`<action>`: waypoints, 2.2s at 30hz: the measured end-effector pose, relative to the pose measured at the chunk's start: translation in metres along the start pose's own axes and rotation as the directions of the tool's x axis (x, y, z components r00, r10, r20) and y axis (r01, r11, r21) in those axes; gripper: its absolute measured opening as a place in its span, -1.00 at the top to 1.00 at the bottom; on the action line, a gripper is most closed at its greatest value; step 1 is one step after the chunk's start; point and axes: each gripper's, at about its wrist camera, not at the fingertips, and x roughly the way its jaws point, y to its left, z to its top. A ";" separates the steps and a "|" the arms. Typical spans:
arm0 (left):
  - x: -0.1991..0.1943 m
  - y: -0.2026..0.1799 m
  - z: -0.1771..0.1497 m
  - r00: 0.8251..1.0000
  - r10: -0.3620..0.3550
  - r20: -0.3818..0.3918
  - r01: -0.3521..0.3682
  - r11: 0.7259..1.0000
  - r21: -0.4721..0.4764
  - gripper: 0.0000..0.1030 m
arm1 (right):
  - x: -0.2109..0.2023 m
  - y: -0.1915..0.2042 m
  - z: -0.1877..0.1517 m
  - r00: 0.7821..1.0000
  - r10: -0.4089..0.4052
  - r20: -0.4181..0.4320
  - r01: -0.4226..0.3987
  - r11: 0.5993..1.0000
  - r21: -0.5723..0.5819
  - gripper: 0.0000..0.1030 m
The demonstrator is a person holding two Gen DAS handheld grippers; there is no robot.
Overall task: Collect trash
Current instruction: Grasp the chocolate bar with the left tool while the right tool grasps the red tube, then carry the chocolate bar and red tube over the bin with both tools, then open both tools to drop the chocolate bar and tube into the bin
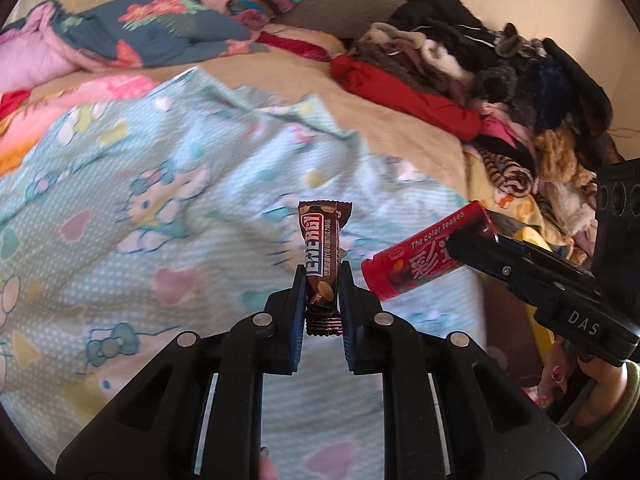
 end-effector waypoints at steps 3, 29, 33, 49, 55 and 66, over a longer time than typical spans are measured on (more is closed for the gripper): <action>-0.004 -0.022 0.002 1.000 -0.029 0.008 0.029 0.999 0.033 0.80 | -0.022 -0.011 0.000 0.999 -0.018 0.036 0.017 0.999 0.030 0.45; -0.009 -0.195 -0.007 0.979 -0.201 -0.036 0.203 0.936 0.287 0.80 | -0.191 -0.131 -0.048 0.949 -0.283 0.136 0.238 0.931 0.276 0.45; -0.002 -0.215 -0.013 0.974 -0.216 -0.064 0.225 0.922 0.315 0.80 | -0.200 -0.142 -0.057 0.944 -0.307 0.122 0.257 0.915 0.312 0.45; 0.038 -0.279 -0.038 0.957 -0.215 -0.195 0.278 0.870 0.407 0.79 | -0.223 -0.172 -0.075 0.932 -0.354 0.074 0.298 0.867 0.399 0.42; 0.050 -0.286 -0.037 0.957 -0.195 -0.215 0.268 0.876 0.400 0.25 | -0.231 -0.179 -0.083 0.932 -0.357 0.067 0.293 0.846 0.446 0.18; 0.030 -0.261 -0.034 0.971 -0.179 -0.159 0.225 0.907 0.355 -0.32 | -0.248 -0.150 -0.084 0.905 -0.414 0.094 0.351 0.854 0.384 -0.41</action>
